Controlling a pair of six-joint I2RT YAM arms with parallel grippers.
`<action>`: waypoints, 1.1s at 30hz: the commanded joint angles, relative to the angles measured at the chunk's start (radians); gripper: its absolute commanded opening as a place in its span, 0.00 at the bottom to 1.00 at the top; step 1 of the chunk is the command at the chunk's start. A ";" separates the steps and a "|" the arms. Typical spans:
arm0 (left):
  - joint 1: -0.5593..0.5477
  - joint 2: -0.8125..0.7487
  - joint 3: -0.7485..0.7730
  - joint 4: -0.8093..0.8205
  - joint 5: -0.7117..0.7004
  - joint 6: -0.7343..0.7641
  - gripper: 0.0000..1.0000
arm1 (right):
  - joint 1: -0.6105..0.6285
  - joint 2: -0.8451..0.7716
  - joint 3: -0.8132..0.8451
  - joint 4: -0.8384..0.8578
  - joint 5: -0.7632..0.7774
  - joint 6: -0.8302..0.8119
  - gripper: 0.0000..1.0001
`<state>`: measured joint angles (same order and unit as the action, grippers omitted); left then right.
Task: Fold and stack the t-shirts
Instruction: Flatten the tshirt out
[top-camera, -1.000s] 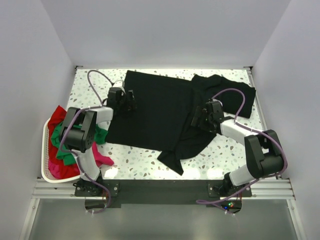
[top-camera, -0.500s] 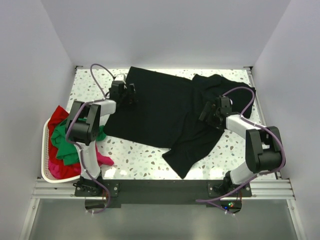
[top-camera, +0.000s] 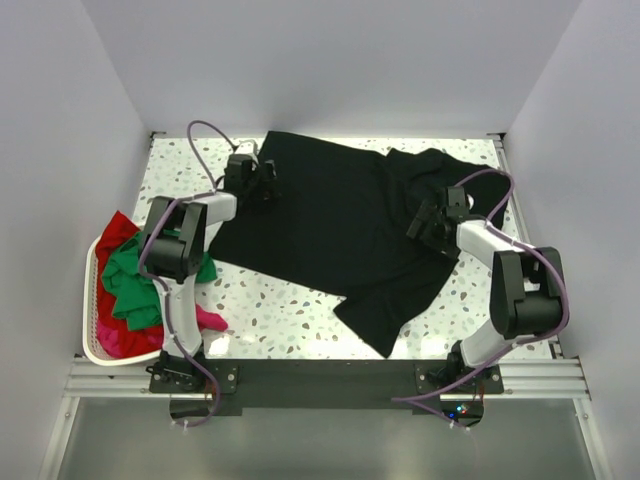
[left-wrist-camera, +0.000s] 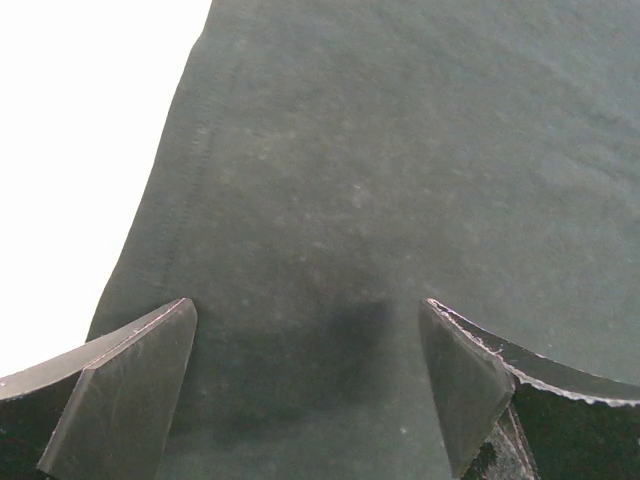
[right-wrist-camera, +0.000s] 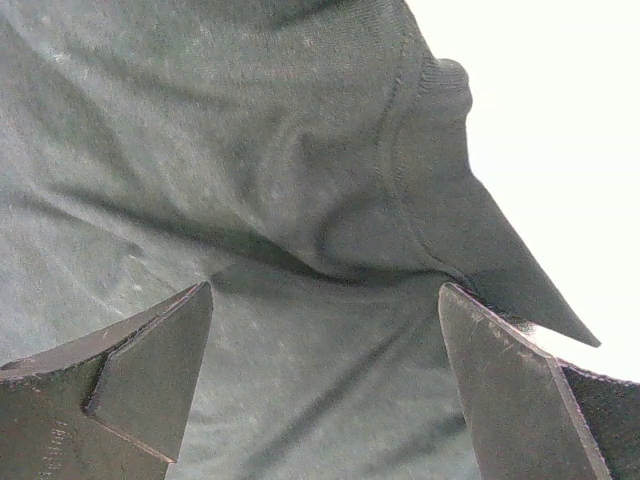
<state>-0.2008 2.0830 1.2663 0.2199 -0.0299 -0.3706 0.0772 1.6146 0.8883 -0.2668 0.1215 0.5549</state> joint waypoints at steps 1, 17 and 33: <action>-0.035 -0.078 0.001 0.013 0.003 0.036 0.97 | 0.010 -0.117 0.002 -0.032 0.010 -0.032 0.98; -0.061 -0.406 -0.334 -0.028 -0.169 -0.008 1.00 | 0.259 -0.368 -0.232 0.149 -0.120 0.017 0.96; -0.060 -0.193 -0.266 -0.017 -0.154 -0.033 1.00 | 0.256 -0.095 -0.157 0.130 -0.013 -0.033 0.99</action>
<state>-0.2642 1.8374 0.9459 0.1909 -0.1818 -0.3843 0.3374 1.4593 0.6914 -0.1318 0.0418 0.5369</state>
